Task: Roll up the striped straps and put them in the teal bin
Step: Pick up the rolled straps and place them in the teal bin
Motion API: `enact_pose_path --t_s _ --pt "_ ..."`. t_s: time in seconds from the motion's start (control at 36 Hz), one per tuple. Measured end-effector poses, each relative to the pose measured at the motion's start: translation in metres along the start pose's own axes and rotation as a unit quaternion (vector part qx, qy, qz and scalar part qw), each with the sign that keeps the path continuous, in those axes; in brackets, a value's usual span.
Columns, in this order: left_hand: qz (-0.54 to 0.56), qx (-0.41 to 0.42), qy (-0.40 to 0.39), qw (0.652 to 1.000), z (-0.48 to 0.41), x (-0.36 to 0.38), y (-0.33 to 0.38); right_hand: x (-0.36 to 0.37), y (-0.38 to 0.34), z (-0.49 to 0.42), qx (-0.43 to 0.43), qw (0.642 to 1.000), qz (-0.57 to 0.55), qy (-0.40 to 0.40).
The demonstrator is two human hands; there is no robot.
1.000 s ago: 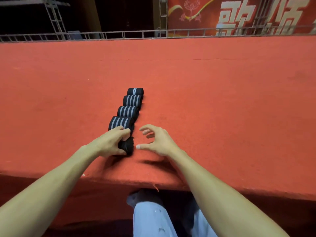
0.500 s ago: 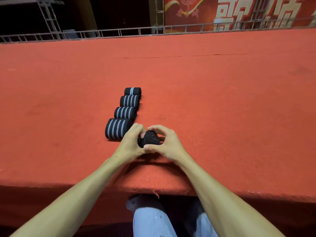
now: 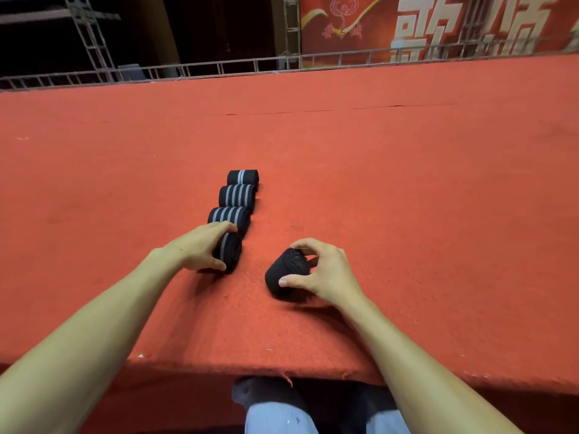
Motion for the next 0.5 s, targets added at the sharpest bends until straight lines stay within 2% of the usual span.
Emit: enact_pose_path --t_s 0.28,0.5 --pt "-0.089 -0.023 0.007 0.996 -0.009 0.003 -0.001 0.001 0.000 0.002 0.000 1.000 0.001 -0.028" --pt "-0.094 0.013 -0.024 0.995 -0.015 0.004 -0.004 0.001 0.003 0.002 0.000 0.999 -0.043 -0.014"
Point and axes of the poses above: each hand's wrist, its own z-axis away from the middle knuckle, its own x-axis out of the palm, y = z × x, the point moved 1 cm from there along -z, towards the middle knuckle, and after that the axes turned 8 degrees about -y, right-handed, at the moved point
